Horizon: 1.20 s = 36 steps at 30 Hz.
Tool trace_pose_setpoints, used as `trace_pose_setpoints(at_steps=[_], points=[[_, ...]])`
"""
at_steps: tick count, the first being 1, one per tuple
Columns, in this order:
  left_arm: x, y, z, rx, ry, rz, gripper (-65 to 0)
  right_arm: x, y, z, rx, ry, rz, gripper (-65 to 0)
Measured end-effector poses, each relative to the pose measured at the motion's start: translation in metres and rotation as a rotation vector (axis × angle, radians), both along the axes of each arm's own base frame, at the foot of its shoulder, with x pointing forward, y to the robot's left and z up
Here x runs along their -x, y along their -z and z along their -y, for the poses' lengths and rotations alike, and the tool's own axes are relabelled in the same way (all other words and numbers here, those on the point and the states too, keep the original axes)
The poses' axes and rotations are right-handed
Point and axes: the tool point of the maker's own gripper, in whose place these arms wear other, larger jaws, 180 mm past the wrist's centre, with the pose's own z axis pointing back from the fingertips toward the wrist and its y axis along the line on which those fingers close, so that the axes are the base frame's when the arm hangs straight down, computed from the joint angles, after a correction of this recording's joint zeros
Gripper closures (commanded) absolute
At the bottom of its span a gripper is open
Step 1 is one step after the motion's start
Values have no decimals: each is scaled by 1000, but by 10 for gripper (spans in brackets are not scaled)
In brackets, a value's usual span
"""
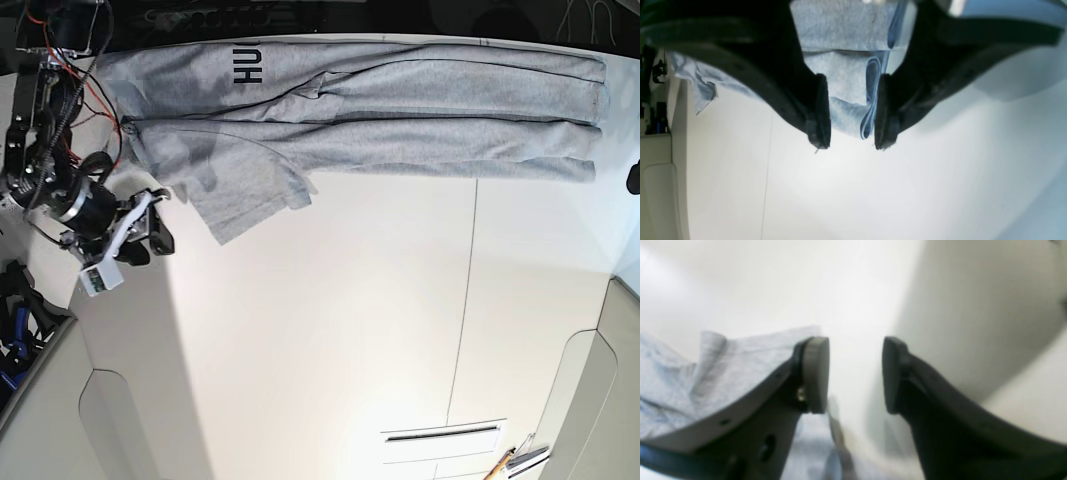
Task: Fold the T-shirt properly
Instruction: 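Grasp the sleeve end with the right gripper and tuck it inward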
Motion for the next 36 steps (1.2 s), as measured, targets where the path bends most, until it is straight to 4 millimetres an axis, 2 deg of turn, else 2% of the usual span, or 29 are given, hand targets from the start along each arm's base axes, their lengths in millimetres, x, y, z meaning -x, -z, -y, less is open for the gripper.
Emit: trace_pose_setpoints(at_steps=[5,6,8,9,11,12,16,20,23,25,32,36], points=[[0,0,0,0,0,1,-255,-6,57,-23,-20,-36,-179,-257],[0,0,0,0,0,0,-255,-6,65,-28,-32,-41,-204,-257],[0,0,0,1,0,2,-255,-10,69,-41,-73,-52,-220,-248],[0,0,0,0,0,1,-255,-10,71,-46,-81,-57,-232,-207],[0,0,0,-1,0,0,-255,-7,74,-54,-89,-68,-263,-42],[0,0,0,0,0,0,-255,-3,75,-60,-106,-77,-286,0],[0,0,0,0,0,0,-255,9,70,-79,-181,-119,-344,0],[0,0,0,0,0,0,-255,14,60,-77,-104,-151,-326,0],[0,0,0,0,0,1,-255,11,33,-82,-80,-178,-229,0],[0,0,0,0,-1,1,-255,17,16,-91,-84,-199,-169,0],[0,0,0,0,-1,0,-255,84,3,-128,-149,-244,-149,0],[0,0,0,0,-2,3,-255,128,6,-146,-255,-254,-217,0]])
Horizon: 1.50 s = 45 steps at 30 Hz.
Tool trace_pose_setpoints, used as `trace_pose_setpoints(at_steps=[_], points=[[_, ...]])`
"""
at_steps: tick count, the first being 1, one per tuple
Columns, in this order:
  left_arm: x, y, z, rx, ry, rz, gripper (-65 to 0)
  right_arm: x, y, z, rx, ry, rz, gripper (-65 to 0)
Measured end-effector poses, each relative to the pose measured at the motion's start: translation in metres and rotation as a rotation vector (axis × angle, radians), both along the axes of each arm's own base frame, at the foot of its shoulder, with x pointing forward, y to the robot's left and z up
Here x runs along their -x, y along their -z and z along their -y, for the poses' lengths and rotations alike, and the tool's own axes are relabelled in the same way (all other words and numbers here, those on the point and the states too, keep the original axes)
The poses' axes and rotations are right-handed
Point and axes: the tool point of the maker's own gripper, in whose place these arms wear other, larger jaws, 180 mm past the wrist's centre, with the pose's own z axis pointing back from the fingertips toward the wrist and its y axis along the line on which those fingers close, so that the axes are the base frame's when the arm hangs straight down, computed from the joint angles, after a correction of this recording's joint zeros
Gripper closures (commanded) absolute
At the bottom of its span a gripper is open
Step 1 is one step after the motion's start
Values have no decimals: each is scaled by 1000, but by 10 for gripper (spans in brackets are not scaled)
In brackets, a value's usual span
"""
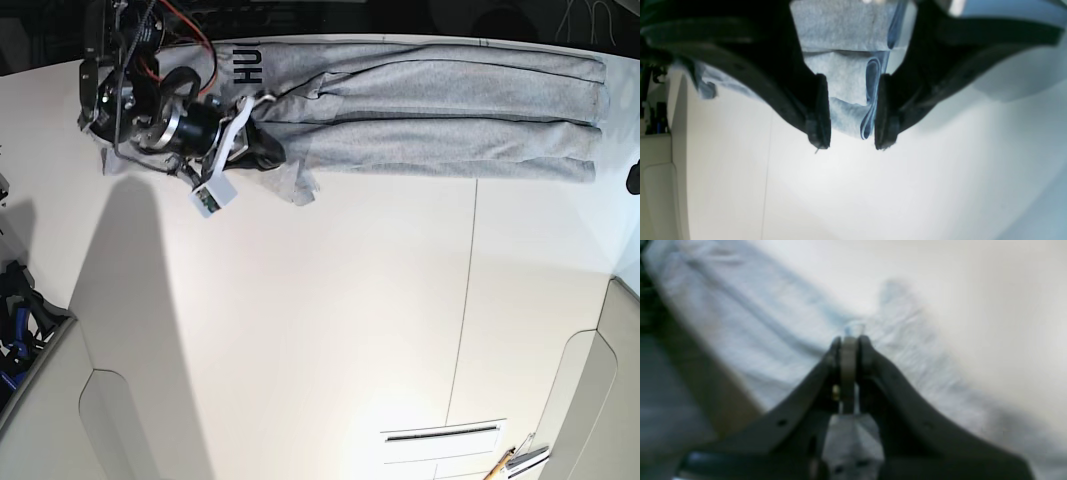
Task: Fold the T-shirt properly
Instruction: 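Grasp the sleeve end with the right gripper and tuck it inward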
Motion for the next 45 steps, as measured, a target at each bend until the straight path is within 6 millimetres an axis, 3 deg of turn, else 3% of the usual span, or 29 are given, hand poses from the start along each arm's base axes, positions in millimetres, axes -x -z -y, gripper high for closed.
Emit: trace_pose_setpoints(at_steps=[5,10,12,14,16,21,25,27,29,31,34,45], points=[[0,0,0,0,2,-3,-255,45,10,-8,-49,-9,-110,0],[0,0,0,0,2,-3,-255,70,18,-9,-64,-11,-177,0],[1,1,0,0,2,-4,-255,69,17,-9,-64,-10,-174,-9],[0,0,0,0,2,-2,-255,67,16,-10,-68,-11,-165,-201],[0,0,0,0,2,-3,-256,66,13,-12,-88,-12,-163,-294],[0,0,0,0,2,-3,-256,63,-2,-16,-118,-28,-121,-295],[2,-1,-4,-4,-22,15,-257,47,-37,-12,-77,-31,34,-295],[8,2,-7,4,-65,38,-297,39,-49,-2,-25,-10,104,-295],[21,17,-4,7,-81,3,-364,32,-57,7,7,18,151,-295],[34,37,4,9,-91,-47,-400,27,-58,16,26,48,169,-295],[49,58,12,8,-115,-85,-401,22,-54,29,67,84,172,-295],[57,77,38,85,-136,-73,-401,20,-53,39,84,112,174,-295]])
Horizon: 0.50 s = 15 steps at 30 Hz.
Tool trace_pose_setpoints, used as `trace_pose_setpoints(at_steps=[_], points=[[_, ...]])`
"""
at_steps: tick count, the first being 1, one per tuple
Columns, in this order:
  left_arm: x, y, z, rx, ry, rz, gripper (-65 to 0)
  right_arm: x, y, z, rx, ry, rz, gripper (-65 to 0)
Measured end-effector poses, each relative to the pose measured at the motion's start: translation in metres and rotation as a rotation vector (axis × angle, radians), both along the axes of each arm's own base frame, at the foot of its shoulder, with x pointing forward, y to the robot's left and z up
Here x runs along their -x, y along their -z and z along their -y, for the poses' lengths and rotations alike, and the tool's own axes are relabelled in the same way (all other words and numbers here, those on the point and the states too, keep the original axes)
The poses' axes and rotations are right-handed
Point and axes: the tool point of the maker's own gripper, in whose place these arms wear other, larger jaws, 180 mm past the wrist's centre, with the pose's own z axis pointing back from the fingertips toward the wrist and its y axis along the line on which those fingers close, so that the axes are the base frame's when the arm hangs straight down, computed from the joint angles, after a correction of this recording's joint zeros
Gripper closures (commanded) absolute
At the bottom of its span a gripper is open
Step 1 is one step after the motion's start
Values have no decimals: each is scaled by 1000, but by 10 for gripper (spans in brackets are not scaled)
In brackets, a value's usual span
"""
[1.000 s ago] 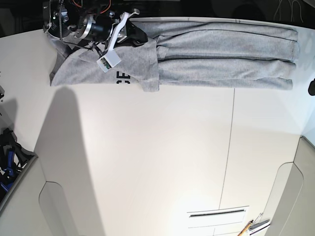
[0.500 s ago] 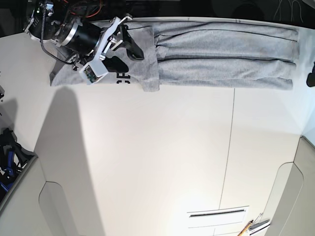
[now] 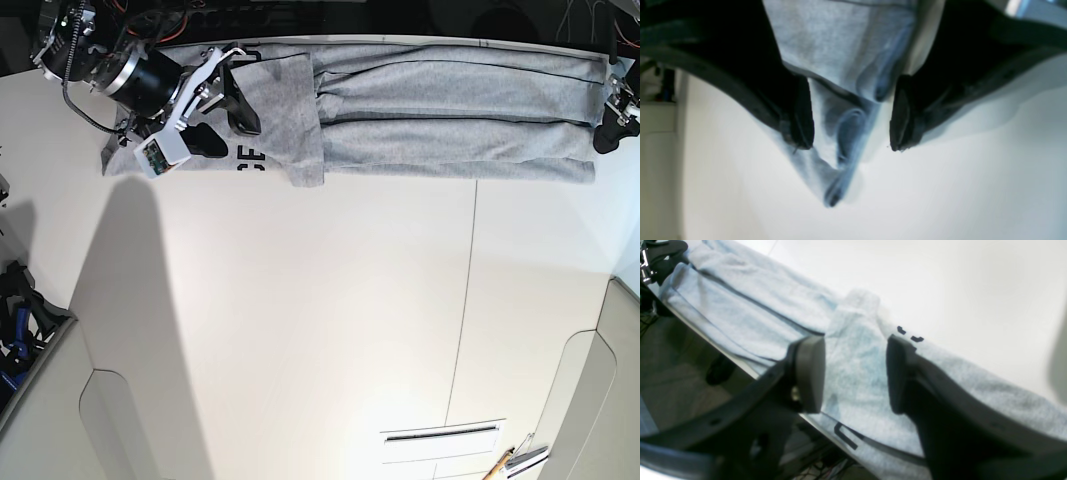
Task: Fold the T-shirt properly
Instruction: 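Grasp the sleeve end with the right gripper and tuck it inward, then grasp the hem end with the left gripper and lift it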
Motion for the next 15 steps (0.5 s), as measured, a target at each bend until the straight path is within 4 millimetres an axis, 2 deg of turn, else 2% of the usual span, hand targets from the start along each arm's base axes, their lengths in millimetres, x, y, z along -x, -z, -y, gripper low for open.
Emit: trace_pose_setpoints(at_steps=[5,12,15], points=[[7,4,10,18,32,-13,-401,0,2,2,18,4,-2,-295],[21,7,13,36,36,-34,-399,0,2,3,21,5,-2,-295],[21,7,13,36,37,-35,-344,0,2,3,20,5,-2,-295]])
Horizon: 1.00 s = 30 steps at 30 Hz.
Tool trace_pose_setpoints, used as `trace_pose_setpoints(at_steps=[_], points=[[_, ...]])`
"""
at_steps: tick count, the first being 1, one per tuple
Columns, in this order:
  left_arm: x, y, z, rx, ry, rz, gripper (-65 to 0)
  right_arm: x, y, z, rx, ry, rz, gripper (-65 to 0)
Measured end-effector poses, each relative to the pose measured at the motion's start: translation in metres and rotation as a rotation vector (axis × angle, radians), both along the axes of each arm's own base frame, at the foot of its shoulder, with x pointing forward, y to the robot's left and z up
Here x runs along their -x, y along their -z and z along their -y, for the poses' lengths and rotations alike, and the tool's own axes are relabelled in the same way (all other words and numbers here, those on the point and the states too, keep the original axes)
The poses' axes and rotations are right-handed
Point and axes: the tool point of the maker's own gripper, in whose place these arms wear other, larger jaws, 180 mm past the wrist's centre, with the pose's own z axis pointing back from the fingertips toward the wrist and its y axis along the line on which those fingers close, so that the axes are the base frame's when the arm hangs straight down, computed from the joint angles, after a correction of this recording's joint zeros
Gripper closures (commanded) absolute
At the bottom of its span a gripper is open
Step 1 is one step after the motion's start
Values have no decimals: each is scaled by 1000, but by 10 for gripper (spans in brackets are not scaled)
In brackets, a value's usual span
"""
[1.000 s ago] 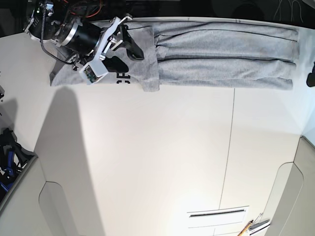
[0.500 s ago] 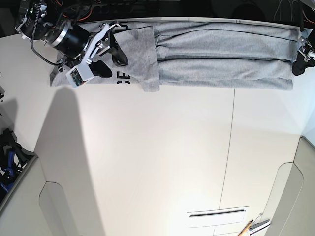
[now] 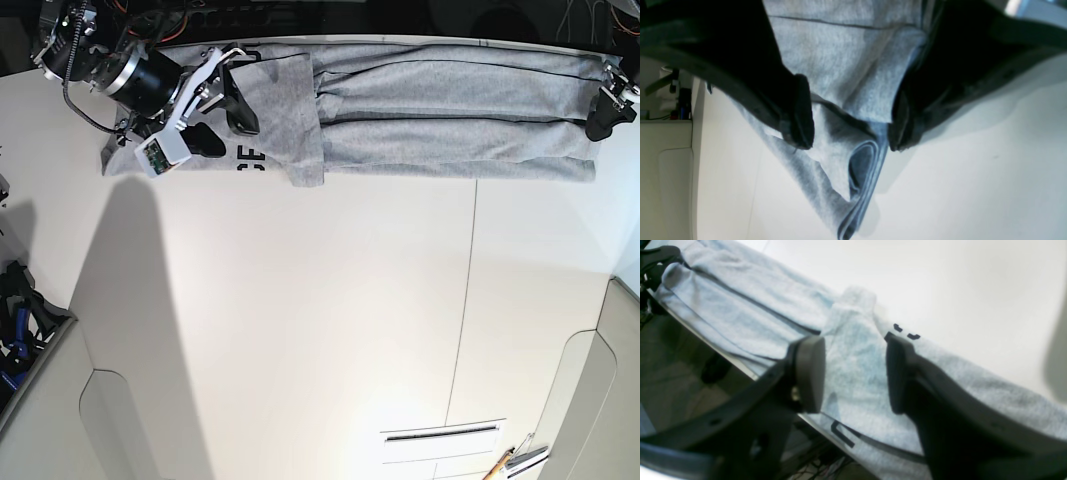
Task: Fold the T-shirt properly
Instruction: 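Grasp the hem end with the left gripper and lift it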
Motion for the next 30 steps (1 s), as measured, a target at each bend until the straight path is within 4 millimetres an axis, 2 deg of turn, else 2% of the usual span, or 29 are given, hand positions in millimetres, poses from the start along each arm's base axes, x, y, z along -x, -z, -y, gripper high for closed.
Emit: trace_pose_setpoints(at_steps=[3,14,21,22,24,26,27,30], points=[[0,0,0,3,-4,-2,-300,0,0,0,0,0,0,-295],[-3,1,2,6,5,0,-301,0,0,0,0,0,0,-295],[-25,9,29,14,88,19,-296,-1,-1,0,-4,2,5,-295],[-26,10,31,15,92,22,-259,-1,-1,0,-4,2,5,-295],[-24,12,31,9,96,8,-128,-1,-1,0,-3,2,5,-295],[-23,12,31,14,98,1,-24,-1,-1,0,-4,2,5,-295],[-23,11,30,19,93,3,0,-1,-1,0,-4,2,5,-295],[-22,2,29,51,80,7,0,-2,2,4,28,11,5,-295]])
